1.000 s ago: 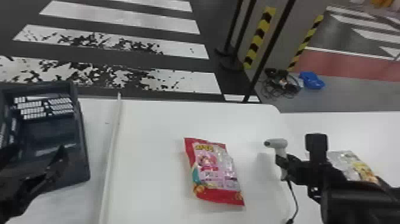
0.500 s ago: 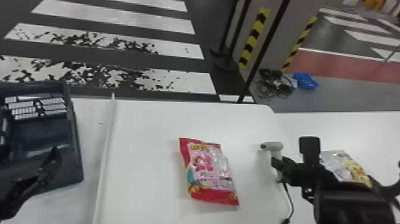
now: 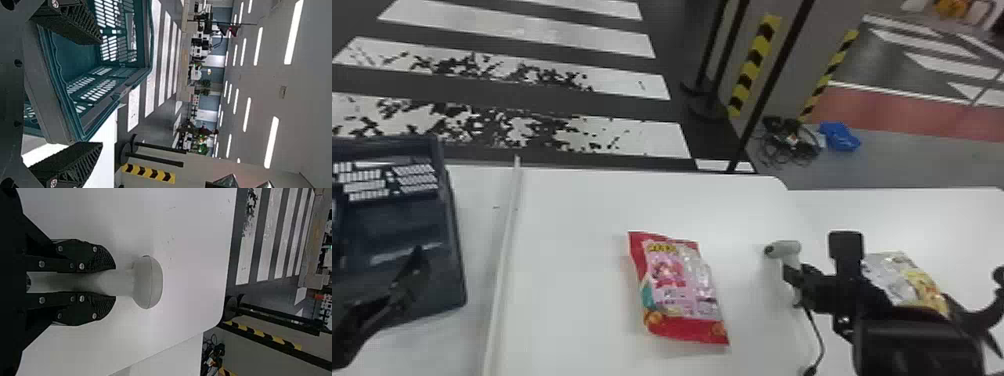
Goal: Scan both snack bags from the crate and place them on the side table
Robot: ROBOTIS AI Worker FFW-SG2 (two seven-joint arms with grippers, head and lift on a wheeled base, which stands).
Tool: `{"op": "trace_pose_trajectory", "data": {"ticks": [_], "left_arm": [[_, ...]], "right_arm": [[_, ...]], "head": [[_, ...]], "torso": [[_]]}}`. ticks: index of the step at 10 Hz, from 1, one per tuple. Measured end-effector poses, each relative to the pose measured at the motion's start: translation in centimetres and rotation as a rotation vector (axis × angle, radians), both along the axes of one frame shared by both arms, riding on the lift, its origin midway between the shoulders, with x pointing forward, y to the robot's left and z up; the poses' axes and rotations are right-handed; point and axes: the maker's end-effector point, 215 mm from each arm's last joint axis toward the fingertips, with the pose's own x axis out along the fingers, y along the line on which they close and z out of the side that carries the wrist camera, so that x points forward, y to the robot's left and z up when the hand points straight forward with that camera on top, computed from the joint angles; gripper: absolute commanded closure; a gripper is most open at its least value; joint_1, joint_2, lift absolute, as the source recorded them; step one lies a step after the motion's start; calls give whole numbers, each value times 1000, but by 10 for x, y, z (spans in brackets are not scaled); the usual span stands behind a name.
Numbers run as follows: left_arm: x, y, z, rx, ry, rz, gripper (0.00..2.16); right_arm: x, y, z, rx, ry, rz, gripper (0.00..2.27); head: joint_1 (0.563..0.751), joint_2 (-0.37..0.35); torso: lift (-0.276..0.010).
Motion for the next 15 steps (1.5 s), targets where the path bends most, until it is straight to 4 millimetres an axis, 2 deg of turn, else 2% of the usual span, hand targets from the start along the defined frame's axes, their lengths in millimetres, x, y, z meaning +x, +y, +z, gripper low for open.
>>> {"op": "trace_pose_trajectory", "data": {"ticks": [1,2,6,8,10,13,15], "left_arm": [[0,0,0,1,-1,0,80],[0,0,0,1,-1,0,80],[0,0,3,1,-5,-1,80],[0,0,3,1,-6,-2,80],[0,0,3,2,-6,-2,80],[0,0,4,2,-7,-1,80],[0,1,3,2,-5,2,80]], "right_arm": [[-1,0,0,3,-2,-2,576],[-2,-1,-2,2,-2,-6,117],[-2,-8,28,-37,-60,-38,63],[-16,4,49,10,-93,-54,73],[-42,39,55,160,-62,-19,90],[-75,106,46,440,55,53,107],[-85,134,39,544,119,83,107]], "head": [[695,-303],[695,-304],[695,-312],[695,-309],[695,-279],[695,-211],[695,-169]], "torso": [[-95],[-95],[-95],[-95],[-95],[-95],[-95]]}}
